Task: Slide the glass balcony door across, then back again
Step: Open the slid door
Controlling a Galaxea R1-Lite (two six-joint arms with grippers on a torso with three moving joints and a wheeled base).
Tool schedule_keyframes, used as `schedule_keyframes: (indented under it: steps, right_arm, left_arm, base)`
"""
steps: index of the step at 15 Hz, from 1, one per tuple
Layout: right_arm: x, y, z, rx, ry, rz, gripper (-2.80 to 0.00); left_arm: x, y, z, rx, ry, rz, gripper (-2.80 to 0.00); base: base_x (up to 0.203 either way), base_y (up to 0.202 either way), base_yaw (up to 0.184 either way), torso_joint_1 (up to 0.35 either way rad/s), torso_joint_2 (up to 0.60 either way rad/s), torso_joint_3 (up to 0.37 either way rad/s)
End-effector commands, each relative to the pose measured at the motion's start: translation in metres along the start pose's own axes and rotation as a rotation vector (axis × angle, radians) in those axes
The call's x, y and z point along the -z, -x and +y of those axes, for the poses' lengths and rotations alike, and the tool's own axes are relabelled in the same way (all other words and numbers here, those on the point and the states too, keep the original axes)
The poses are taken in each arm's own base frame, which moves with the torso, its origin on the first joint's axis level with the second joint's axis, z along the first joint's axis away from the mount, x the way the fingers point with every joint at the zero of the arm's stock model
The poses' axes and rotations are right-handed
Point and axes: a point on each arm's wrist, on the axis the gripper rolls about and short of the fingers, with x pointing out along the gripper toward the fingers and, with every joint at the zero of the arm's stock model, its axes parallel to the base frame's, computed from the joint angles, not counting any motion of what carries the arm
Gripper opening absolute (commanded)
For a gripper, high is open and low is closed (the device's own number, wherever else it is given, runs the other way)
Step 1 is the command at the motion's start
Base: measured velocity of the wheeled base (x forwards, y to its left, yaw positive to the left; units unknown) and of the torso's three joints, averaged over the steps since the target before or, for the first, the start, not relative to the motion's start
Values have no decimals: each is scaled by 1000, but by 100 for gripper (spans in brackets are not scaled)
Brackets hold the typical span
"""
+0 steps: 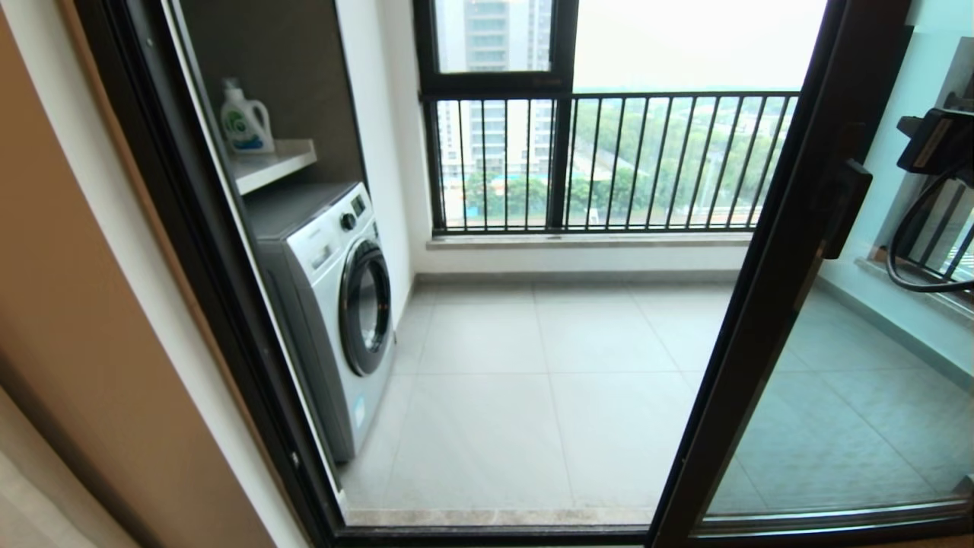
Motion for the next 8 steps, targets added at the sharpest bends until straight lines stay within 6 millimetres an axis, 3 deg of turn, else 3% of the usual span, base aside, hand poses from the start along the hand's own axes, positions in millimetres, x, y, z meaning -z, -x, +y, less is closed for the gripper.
schedule_keyframes:
  steps: [1, 5, 8]
  right_arm:
    - [5, 4, 12, -44, -7, 18, -280]
    - [59, -38, 8, -30, -16, 171, -280]
    - [72, -58, -5, 7, -14, 192, -280]
  left_arm:
    - [0, 0, 0, 0, -1, 2, -280]
    - [0, 0, 0, -1, -1, 2, -280]
    - [0, 0, 0, 0, -1, 2, -280]
  base:
    - [0, 0, 0, 0, 0, 0]
    - [0, 0, 0, 0, 0, 0]
    - [0, 0, 0, 0, 0, 0]
